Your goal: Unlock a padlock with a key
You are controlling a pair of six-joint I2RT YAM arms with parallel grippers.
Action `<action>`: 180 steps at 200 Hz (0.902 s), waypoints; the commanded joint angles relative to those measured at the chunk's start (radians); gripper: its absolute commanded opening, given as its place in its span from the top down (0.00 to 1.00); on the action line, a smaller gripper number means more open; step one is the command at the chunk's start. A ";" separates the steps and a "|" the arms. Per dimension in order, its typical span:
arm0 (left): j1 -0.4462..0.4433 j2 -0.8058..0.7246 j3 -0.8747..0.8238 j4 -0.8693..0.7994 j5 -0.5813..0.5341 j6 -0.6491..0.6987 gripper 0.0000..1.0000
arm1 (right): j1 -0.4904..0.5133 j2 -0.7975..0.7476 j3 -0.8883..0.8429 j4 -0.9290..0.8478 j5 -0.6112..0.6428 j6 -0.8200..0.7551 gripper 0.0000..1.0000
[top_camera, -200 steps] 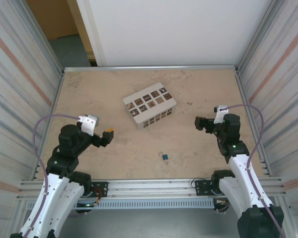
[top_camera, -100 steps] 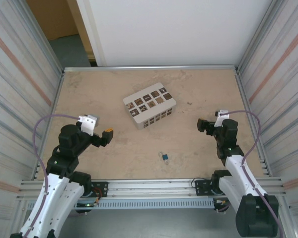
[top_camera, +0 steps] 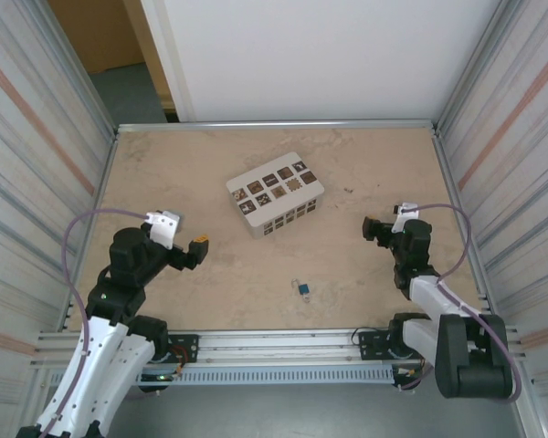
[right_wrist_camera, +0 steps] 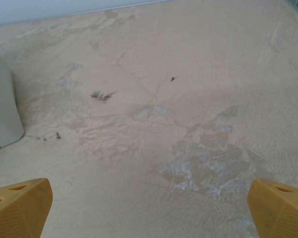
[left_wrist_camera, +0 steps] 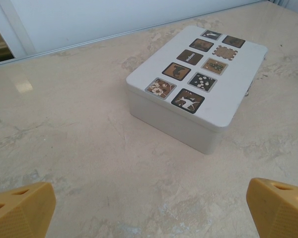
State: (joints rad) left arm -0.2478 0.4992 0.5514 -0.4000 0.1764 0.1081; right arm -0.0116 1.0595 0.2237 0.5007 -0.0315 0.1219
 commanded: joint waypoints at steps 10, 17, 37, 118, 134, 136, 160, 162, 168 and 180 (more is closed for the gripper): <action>0.005 -0.001 0.019 -0.005 -0.019 0.019 0.01 | -0.012 0.067 0.004 0.159 -0.047 -0.018 0.01; 0.005 0.001 0.019 -0.004 -0.019 0.019 0.01 | -0.015 0.088 0.009 0.178 -0.060 -0.023 0.01; 0.005 0.003 0.019 0.000 -0.020 0.018 0.01 | -0.022 0.165 0.024 0.261 -0.089 -0.028 0.01; 0.005 0.006 0.015 0.013 -0.019 0.001 0.01 | -0.083 0.383 0.031 0.494 -0.149 -0.042 0.01; 0.007 0.009 0.009 0.021 -0.019 -0.011 0.01 | -0.087 0.441 0.032 0.540 -0.141 -0.038 0.01; 0.006 0.009 0.009 0.023 -0.019 -0.013 0.01 | -0.087 0.449 0.032 0.547 -0.140 -0.036 0.01; 0.007 0.027 0.008 0.028 -0.042 -0.018 0.01 | -0.093 0.457 0.068 0.485 -0.145 -0.031 0.01; 0.006 0.030 0.008 0.026 -0.044 -0.018 0.01 | -0.094 0.457 0.074 0.476 -0.145 -0.030 0.01; 0.007 0.036 0.012 0.018 -0.049 -0.018 0.01 | -0.097 0.471 0.087 0.469 -0.149 -0.026 0.01; 0.006 0.045 0.017 0.002 -0.064 -0.019 0.01 | -0.108 0.477 0.137 0.381 -0.156 -0.014 0.01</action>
State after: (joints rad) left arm -0.2478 0.5251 0.5514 -0.3923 0.1535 0.1009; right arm -0.0990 1.5261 0.2687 0.9524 -0.1627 0.0898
